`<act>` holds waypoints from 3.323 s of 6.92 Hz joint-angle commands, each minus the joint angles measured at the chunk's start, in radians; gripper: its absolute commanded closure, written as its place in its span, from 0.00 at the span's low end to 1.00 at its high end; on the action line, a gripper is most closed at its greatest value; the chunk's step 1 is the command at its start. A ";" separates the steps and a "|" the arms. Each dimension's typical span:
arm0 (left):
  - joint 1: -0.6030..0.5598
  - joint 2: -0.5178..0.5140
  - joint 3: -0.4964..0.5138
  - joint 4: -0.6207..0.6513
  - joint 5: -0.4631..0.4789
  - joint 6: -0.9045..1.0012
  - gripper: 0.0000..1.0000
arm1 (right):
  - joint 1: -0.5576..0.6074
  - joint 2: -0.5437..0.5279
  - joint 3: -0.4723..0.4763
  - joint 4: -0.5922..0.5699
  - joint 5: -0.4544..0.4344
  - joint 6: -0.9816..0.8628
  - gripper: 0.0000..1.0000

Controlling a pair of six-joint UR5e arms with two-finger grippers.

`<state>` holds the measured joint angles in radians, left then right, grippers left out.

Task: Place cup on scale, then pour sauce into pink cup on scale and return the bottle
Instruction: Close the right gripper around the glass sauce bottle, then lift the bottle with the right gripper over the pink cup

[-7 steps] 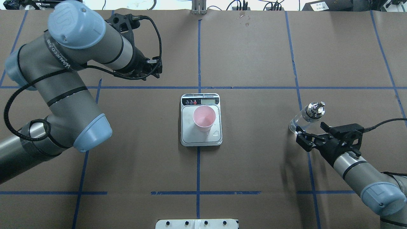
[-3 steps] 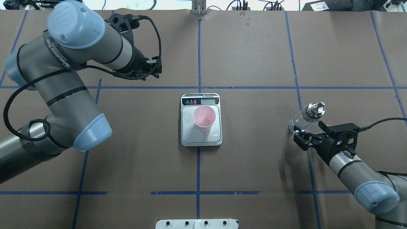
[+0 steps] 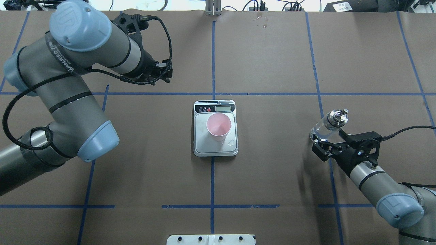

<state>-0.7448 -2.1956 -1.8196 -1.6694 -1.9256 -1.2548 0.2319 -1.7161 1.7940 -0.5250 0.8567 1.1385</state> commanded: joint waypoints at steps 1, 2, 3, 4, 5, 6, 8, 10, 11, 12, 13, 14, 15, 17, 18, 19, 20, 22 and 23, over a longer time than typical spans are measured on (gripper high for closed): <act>-0.001 0.011 -0.004 -0.001 0.000 0.000 0.51 | 0.013 0.021 -0.033 0.002 0.001 0.000 0.03; -0.001 0.011 -0.007 0.000 0.000 0.000 0.51 | 0.023 0.038 -0.038 0.000 -0.001 0.000 0.03; -0.001 0.011 -0.007 0.000 0.000 0.000 0.51 | 0.033 0.052 -0.057 0.002 0.001 0.000 0.03; -0.001 0.010 -0.010 0.002 0.000 -0.001 0.51 | 0.033 0.062 -0.073 0.002 -0.008 0.003 0.03; -0.001 0.010 -0.012 0.002 0.000 -0.002 0.51 | 0.033 0.064 -0.087 0.000 -0.042 0.004 0.03; -0.001 0.010 -0.018 0.005 0.002 -0.002 0.51 | 0.033 0.066 -0.093 0.000 -0.047 0.010 0.03; -0.002 0.011 -0.026 0.008 0.000 -0.002 0.51 | 0.033 0.085 -0.110 0.000 -0.062 0.017 0.03; -0.002 0.017 -0.026 0.008 0.002 -0.002 0.51 | 0.032 0.092 -0.120 0.000 -0.067 0.017 0.03; -0.002 0.017 -0.026 0.008 0.000 -0.002 0.51 | 0.032 0.111 -0.128 -0.001 -0.068 0.017 0.03; -0.002 0.017 -0.026 0.008 0.000 -0.002 0.51 | 0.032 0.115 -0.145 0.000 -0.068 0.017 0.06; -0.002 0.017 -0.026 0.008 0.002 -0.002 0.51 | 0.032 0.118 -0.142 0.002 -0.068 0.017 0.35; -0.002 0.017 -0.026 0.008 0.000 -0.002 0.51 | 0.033 0.115 -0.143 0.003 -0.070 0.014 0.69; -0.002 0.017 -0.027 0.008 0.000 -0.002 0.51 | 0.033 0.107 -0.142 0.003 -0.115 0.001 1.00; -0.002 0.016 -0.035 0.010 0.000 -0.005 0.51 | 0.033 0.101 -0.128 -0.001 -0.206 -0.072 1.00; -0.002 0.017 -0.046 0.010 0.000 -0.005 0.51 | 0.035 0.101 -0.102 -0.003 -0.217 -0.091 1.00; -0.002 0.019 -0.053 0.010 -0.001 -0.005 0.51 | 0.034 0.108 -0.085 -0.039 -0.219 -0.107 1.00; -0.010 0.019 -0.056 0.010 0.000 -0.005 0.51 | 0.032 0.165 -0.015 -0.179 -0.219 -0.144 1.00; -0.039 0.052 -0.069 0.007 -0.001 0.002 0.52 | 0.037 0.304 0.050 -0.500 -0.216 -0.144 1.00; -0.063 0.063 -0.098 0.010 -0.006 0.047 0.52 | 0.040 0.375 0.050 -0.639 -0.216 -0.146 1.00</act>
<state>-0.7826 -2.1482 -1.8916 -1.6614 -1.9276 -1.2433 0.2680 -1.4294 1.8313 -0.9833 0.6409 0.9953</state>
